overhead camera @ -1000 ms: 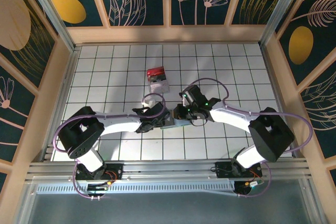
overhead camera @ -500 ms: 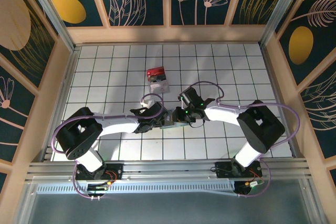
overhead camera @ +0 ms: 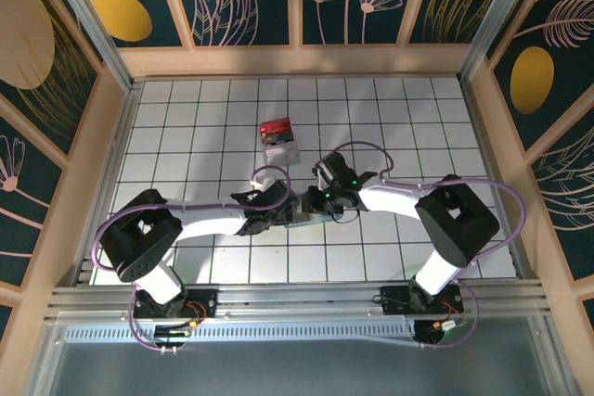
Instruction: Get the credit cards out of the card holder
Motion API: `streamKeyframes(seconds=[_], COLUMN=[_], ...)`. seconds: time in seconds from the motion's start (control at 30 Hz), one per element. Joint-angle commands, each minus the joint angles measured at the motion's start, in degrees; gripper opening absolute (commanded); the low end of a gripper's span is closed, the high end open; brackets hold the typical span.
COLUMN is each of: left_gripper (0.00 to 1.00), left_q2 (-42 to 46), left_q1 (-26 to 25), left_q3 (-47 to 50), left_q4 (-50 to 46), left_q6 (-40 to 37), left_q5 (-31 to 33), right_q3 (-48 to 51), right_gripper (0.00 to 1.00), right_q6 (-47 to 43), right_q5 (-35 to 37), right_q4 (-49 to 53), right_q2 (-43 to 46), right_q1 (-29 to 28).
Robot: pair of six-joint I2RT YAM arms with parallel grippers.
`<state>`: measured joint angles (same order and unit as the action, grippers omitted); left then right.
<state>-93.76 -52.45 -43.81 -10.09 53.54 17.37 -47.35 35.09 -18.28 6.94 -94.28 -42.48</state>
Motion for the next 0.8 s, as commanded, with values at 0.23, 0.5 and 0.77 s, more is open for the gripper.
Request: streamKeyframes(seconds=[0.23, 0.5, 0.77], left_gripper=[0.74, 0.74, 0.74], left_q2=[-4.1, -5.7, -6.5], left_q1=[0.4, 0.4, 0.4], left_q3=[1.8, 1.1, 0.5], left_q4=[1.5, 1.2, 0.1], left_q6=[-0.5, -1.0, -1.6], left_q5=[-4.6, -4.4, -3.8], right_q3=[-1.3, -0.9, -0.2], right_gripper=[0.25, 0.19, 0.16], right_q6=[0.9, 1.4, 1.5], right_q5=[0.2, -3.6, -6.1], right_q4=[-0.8, -3.4, -5.0], right_q2=[-3.3, -1.5, 1.0], right_q1=[-0.2, 0.1, 1.1])
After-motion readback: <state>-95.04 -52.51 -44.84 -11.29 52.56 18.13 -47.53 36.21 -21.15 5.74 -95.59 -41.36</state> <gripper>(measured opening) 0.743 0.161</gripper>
